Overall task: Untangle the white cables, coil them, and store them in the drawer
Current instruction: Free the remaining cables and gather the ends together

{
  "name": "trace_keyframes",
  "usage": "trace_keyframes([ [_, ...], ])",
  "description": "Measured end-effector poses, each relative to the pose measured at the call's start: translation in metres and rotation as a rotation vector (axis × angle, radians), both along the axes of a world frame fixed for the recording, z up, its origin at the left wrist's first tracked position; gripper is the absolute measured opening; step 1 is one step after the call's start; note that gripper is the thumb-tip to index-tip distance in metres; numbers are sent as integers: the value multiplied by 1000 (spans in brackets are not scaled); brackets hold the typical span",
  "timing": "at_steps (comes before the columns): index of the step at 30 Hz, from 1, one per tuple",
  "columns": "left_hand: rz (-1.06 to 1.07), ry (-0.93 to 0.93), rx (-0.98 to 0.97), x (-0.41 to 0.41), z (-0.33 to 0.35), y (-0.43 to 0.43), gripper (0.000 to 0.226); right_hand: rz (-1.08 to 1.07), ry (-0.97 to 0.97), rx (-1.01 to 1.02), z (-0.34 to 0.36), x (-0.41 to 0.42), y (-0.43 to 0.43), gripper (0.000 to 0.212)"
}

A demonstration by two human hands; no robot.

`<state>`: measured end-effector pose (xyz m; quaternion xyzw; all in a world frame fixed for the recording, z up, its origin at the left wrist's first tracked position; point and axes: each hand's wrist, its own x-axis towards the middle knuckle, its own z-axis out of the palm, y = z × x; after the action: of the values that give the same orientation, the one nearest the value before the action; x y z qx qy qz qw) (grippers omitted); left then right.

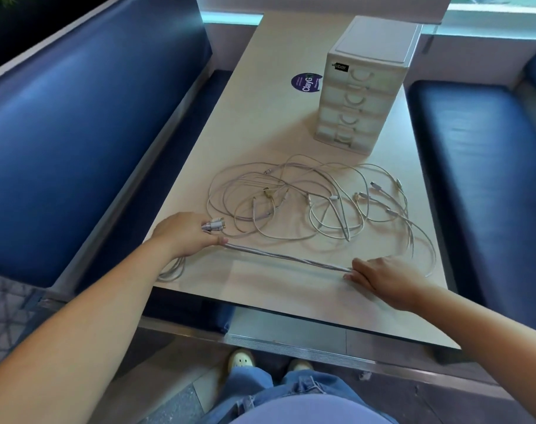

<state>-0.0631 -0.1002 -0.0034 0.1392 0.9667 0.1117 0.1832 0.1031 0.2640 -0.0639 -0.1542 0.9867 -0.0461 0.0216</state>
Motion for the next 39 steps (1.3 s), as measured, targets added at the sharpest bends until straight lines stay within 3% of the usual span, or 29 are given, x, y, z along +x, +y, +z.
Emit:
trace_keyframes([
  [4, 18, 15, -43, 4, 0, -1, 36, 13, 14, 39, -3, -5, 25, 82],
  [9, 56, 46, -57, 5, 4, 2, 37, -49, -33, 19, 3, -12, 55, 74],
  [14, 68, 47, -61, 11, 3, 11, 34, 94, 21, 114, 5, -21, 64, 65],
  [20, 101, 7, -46, 16, 10, 11, 46, 132, 107, 170, 4, -16, 72, 45],
  [23, 89, -26, -81, 19, 10, 11, 51, 52, 152, 73, 9, -23, 58, 50],
  [27, 97, 50, -21, 22, 8, 9, 42, -45, 246, -212, 21, -43, 17, 45],
  [32, 181, 176, 93, 24, 16, 0, 15, -125, 52, -420, 26, -70, -15, 34],
  [35, 228, 226, 186, 25, 26, -5, 23, -119, 4, -358, 26, -84, -20, 16],
  [39, 263, 237, 318, 24, 34, -9, 17, -86, -59, -194, 28, -98, -16, 26],
])
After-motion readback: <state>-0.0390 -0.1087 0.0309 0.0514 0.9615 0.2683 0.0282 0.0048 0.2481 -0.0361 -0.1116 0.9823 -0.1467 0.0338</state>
